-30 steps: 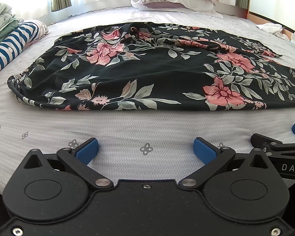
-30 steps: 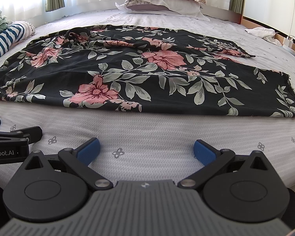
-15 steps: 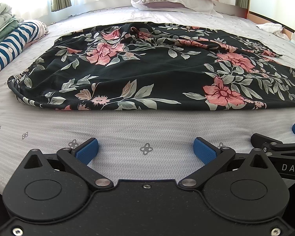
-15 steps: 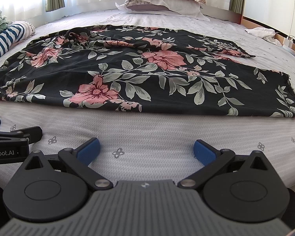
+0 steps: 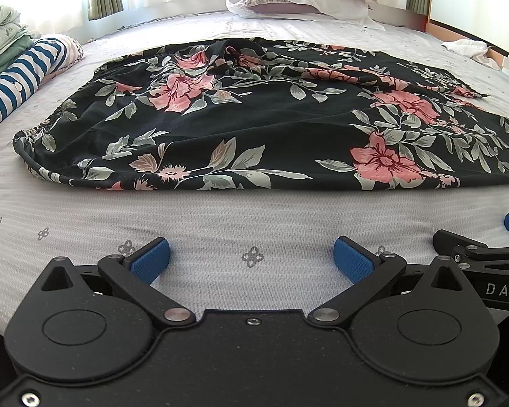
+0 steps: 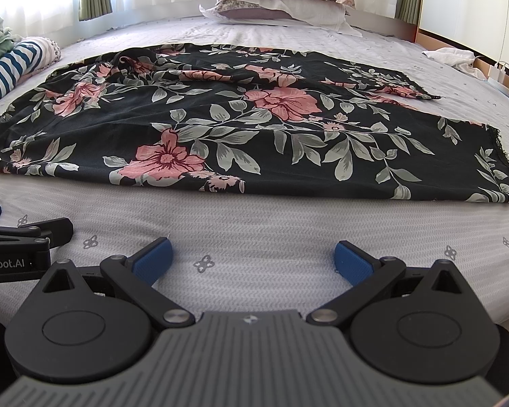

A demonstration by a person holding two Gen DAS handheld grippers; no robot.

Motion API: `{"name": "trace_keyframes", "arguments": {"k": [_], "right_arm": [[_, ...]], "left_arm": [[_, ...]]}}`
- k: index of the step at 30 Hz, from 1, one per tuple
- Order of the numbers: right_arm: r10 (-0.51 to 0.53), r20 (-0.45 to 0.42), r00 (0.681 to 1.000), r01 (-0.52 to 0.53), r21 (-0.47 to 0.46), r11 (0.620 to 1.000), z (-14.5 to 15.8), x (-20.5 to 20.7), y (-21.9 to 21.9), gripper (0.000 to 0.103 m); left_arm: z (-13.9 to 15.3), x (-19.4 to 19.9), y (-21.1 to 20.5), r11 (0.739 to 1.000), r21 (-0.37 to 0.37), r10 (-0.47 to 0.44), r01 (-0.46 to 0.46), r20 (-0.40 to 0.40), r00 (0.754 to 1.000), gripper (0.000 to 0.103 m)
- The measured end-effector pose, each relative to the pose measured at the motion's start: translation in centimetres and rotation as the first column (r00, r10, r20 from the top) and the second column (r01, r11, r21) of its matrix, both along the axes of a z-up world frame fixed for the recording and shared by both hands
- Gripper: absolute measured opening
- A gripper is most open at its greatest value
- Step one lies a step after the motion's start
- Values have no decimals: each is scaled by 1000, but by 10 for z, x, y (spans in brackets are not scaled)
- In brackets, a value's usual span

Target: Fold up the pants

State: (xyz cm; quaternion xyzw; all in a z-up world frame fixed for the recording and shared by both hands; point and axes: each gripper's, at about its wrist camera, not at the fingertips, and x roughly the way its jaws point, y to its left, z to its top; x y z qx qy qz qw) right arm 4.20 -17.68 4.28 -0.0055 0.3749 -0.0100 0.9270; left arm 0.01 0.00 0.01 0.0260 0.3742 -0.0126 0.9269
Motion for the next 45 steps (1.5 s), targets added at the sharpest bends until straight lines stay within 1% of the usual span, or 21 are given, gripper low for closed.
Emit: {"name": "trace_keyframes", "arguments": {"k": [29,32,34,37,40,41,43,45], "right_arm": [[4,5,1000,-4,4,1000,0,-1,-1,103],[12,12,1000,-12,22,1000,-2,-1,-4,103],[12,22,1000,-12,40,999,2,-3,-9,103],[5,32,999,-6,41,999,7,-7,-14,103],[-54,68,996,50,59,997,12,-7,-24,103],[-90,83,992,84,75,994,14,-7,-31,103],[-185,117,976,172,111,979,18,-9,-49,103],[-284,153,946,264,142,954,23,-10,-71,103]], "left_arm": [[0,0,0,1000,-1,0,0,-3,1000,103],[0,2,0,1000,-9,1,-2,-20,1000,103],[1,8,4,1000,-16,-2,2,-39,999,103],[5,14,10,1000,-29,1,-3,-69,998,103],[13,18,20,999,-31,38,-41,-75,996,103],[16,21,27,997,-21,70,-72,-70,995,103],[21,25,42,992,-18,123,-124,-55,991,103],[26,29,63,984,-44,173,-175,-45,984,103]]}}
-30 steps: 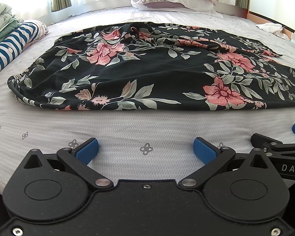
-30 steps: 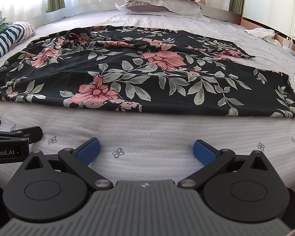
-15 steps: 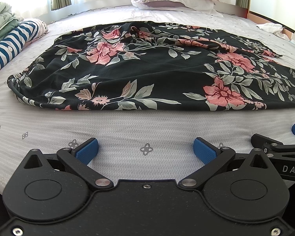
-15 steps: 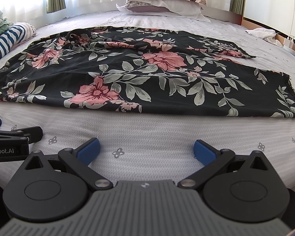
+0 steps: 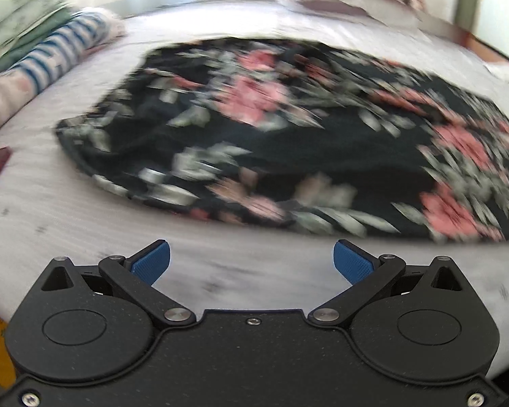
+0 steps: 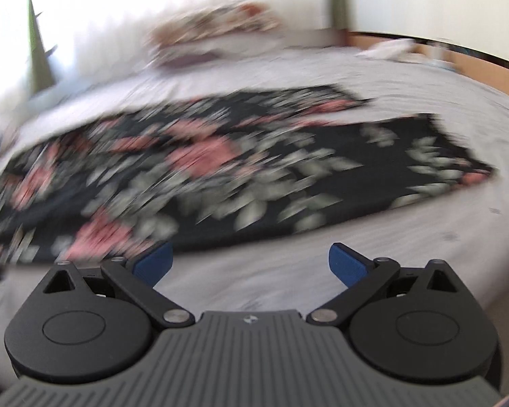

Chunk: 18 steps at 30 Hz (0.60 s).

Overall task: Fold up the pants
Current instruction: 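Move right gripper to the lace leg hem while left gripper approaches the waistband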

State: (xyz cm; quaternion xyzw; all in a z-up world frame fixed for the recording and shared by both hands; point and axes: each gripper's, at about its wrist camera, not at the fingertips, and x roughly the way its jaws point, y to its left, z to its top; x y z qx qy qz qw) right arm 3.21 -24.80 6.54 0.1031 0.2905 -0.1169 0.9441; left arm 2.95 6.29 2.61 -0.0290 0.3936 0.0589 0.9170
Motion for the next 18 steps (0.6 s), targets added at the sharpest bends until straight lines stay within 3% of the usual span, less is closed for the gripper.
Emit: {"name": "trace_keyframes", "arguments": {"k": [4,10,13,18], "right_arm": [[-180,28,983,179,21,984,5,3,-44,103],[-378,58,924,371,102,923,5,1,-100,93],[-436,76,897,428,104,898,-1,0,-114,88],[-484,78,871,472,134,871,-11,0,-132,84]], "left_arm": [[8,12,52,985,-87,149,-146,20,989,103],[7,32,111,923,-198,342,-331,27,939,103],[2,44,130,890,-232,406,-392,14,914,103],[-5,55,141,862,-239,465,-447,21,885,93]]}}
